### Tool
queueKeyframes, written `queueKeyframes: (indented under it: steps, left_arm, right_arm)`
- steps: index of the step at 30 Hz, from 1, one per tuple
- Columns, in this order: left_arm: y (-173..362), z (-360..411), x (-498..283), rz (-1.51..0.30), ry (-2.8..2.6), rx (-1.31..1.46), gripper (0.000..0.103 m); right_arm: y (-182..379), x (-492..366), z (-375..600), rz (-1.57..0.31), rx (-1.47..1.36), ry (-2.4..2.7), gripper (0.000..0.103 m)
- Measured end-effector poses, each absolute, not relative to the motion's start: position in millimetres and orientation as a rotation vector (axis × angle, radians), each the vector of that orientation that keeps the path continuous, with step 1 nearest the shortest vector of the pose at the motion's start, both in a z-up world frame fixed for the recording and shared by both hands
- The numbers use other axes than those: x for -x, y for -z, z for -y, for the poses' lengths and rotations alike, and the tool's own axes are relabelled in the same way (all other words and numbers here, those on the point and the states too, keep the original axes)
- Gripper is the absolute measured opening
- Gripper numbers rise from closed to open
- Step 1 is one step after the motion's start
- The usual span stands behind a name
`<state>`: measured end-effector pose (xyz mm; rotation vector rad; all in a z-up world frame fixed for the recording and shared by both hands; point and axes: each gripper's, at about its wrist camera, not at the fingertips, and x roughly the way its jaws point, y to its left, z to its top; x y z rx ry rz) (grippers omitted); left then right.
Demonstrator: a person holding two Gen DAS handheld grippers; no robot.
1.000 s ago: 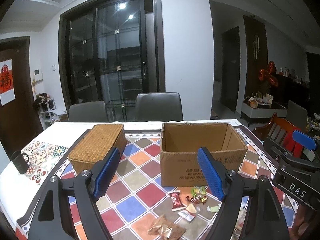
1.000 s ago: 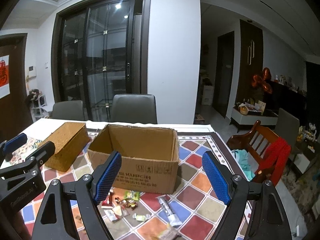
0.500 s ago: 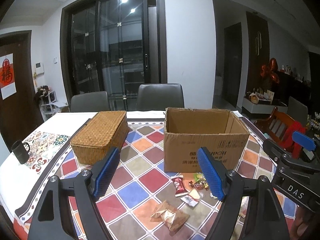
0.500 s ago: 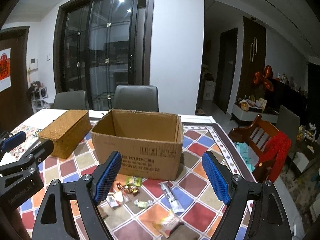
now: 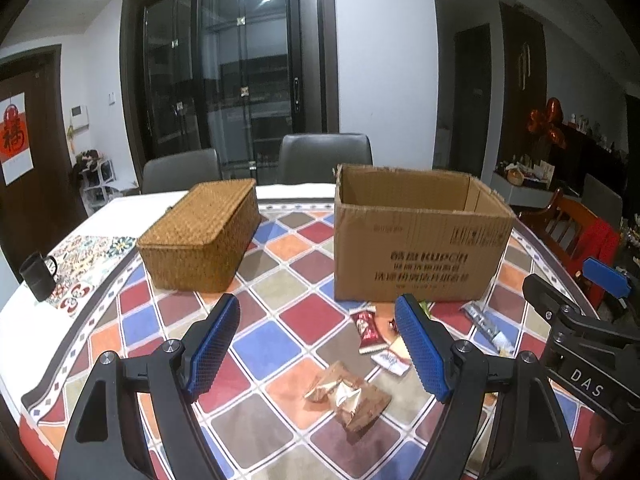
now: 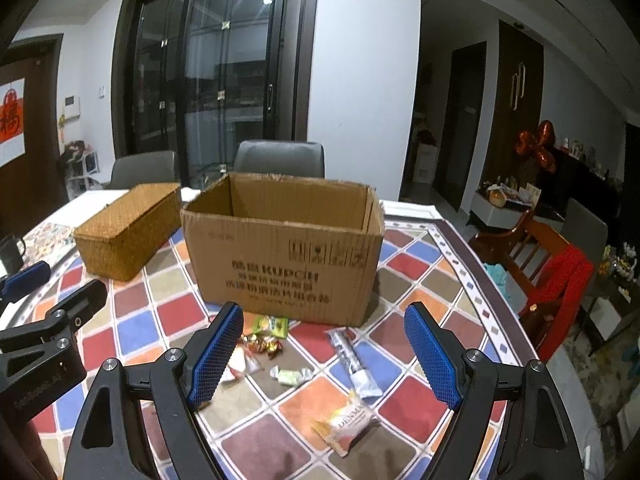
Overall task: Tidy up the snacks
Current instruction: 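Move both tools back toward the remaining snacks beside the box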
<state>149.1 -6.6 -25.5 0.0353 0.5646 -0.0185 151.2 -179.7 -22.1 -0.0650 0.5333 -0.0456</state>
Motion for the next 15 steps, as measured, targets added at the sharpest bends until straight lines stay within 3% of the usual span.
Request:
queueKeyframes:
  steps: [15]
  left_arm:
    - [64.3, 16.7, -150.0, -0.617, 0.019, -0.040, 0.080]
  right_arm:
    - [59.3, -146.8, 195.4, -0.610, 0.057, 0.105, 0.084]
